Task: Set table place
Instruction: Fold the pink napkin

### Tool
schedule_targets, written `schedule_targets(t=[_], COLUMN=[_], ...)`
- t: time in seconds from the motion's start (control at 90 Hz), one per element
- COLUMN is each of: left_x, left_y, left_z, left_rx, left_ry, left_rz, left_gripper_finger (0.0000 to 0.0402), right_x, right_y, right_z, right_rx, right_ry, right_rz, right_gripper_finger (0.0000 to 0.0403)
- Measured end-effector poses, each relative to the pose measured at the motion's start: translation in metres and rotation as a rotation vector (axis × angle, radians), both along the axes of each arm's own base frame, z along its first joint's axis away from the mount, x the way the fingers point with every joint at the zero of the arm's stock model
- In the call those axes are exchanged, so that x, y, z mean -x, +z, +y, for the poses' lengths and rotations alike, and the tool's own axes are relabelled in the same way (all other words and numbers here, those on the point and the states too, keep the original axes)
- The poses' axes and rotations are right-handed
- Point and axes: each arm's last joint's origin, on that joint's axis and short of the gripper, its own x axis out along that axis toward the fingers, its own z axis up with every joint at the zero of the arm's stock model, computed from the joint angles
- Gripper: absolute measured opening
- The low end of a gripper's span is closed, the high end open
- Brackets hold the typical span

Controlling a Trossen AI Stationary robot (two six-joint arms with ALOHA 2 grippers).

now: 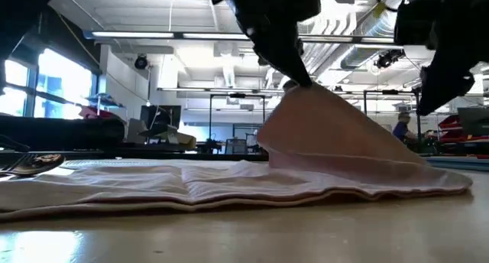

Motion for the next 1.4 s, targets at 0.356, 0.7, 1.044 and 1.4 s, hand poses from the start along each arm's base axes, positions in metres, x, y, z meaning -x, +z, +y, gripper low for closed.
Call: schedule_targets(t=[0.356,0.7,1.044,1.4], left_x=[0.012,0.016,0.038,0.103], left_y=[0.004,0.003,0.051,0.149], left_z=[-0.035,-0.053,-0.044,-0.015], left_rx=[-0.004,-0.026,-0.129,-0.195], left_ry=[-0.079,-0.072,0.133,0.45], left_rz=[0.064,0.097,-0.006,-0.292], left_gripper_finger=[0.0,0.0,0.0,0.0], right_x=[-0.027,-0.044,-0.055,-0.086], right_y=[-0.042,-0.049,0.011,0.133], right_z=[0.002,0.0,-0.003,-0.068], right_rx=[0.12,0.049,0.02,0.21], right_ry=[0.063,0.269,0.173,0.096], right_rz=[0.111,0.07,0.06,-0.045], right_gripper_finger=[0.0205,0.0092,0.0,0.0])
